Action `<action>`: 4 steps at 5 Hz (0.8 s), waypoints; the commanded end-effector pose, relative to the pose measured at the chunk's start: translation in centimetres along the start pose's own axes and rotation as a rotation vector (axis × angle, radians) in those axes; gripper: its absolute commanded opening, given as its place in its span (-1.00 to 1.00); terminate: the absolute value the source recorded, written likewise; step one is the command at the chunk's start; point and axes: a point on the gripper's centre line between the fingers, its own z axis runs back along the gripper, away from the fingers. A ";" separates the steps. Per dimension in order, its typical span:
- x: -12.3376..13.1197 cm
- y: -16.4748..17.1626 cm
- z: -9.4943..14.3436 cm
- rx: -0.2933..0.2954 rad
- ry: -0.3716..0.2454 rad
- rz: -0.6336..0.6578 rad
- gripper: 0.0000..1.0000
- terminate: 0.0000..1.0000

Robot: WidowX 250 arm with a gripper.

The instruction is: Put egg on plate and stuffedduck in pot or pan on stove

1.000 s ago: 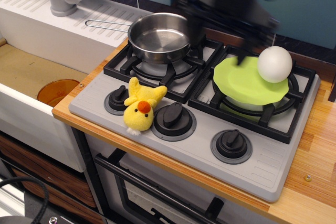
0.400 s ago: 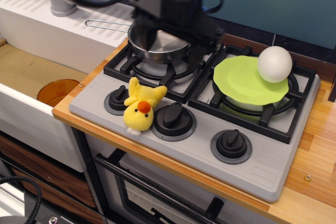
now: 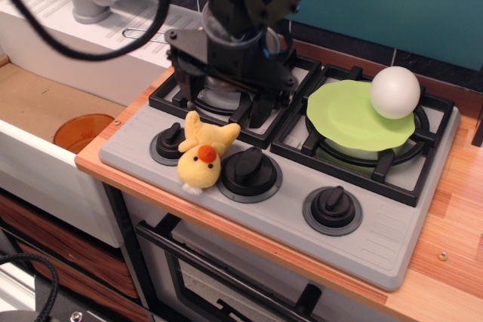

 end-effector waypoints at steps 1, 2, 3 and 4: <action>-0.6 0.6 -0.9 -0.024 -0.075 0.031 1.00 -1.00; -1.2 0.5 -1.9 -0.039 -0.081 0.042 1.00 -1.00; -1.7 0.6 -2.7 -0.051 -0.092 0.044 1.00 -1.00; -2.2 0.6 -3.6 -0.063 -0.102 0.049 1.00 -1.00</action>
